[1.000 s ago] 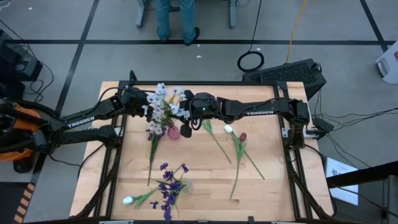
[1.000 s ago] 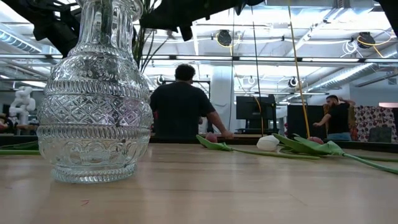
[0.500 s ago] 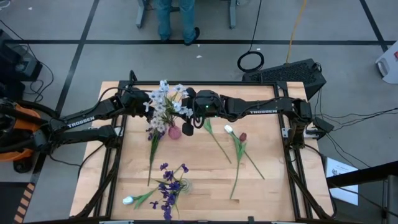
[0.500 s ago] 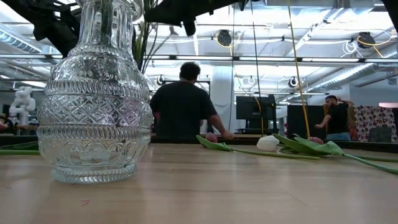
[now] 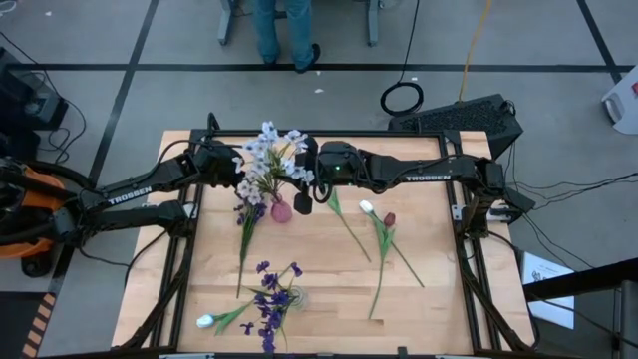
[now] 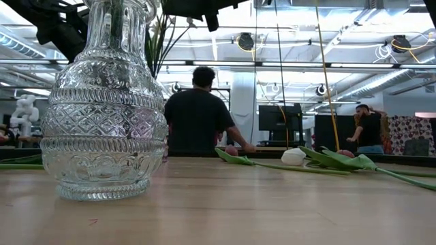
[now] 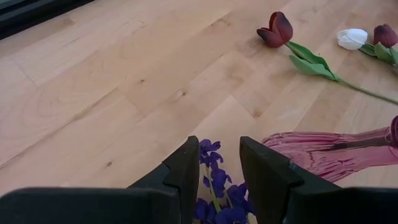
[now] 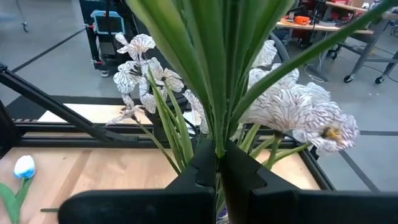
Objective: Sort flowers into vase by color
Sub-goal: Put the white flowers into the pink vase
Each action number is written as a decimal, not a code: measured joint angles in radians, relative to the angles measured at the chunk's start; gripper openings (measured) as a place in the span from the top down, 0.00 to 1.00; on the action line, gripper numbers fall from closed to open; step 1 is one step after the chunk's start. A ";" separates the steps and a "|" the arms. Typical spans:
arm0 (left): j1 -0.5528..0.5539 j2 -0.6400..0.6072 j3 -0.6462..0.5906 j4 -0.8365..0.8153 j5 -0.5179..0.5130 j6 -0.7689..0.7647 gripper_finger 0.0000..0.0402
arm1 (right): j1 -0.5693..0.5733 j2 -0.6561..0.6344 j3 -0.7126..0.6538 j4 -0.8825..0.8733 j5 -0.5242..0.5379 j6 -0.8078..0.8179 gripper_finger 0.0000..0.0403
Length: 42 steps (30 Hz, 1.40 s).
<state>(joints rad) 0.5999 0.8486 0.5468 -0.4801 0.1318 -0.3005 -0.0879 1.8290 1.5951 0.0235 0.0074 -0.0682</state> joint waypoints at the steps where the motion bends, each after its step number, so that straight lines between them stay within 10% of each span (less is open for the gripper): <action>1: 0.000 0.000 0.000 0.000 0.009 0.002 0.70 | 0.000 0.000 0.000 0.000 0.000 0.000 1.00; 19: -0.001 -0.173 0.000 0.002 0.287 0.185 0.70 | -0.002 0.000 0.000 -0.018 0.001 0.003 1.00; 42: -0.287 -0.170 0.000 0.359 0.051 0.202 0.70 | -0.013 0.000 0.000 0.003 0.043 0.038 1.00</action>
<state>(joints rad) 0.3132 0.6785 0.5468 -0.1209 0.1827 -0.0982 -0.1010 1.8286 1.5951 0.0268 0.0509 -0.0299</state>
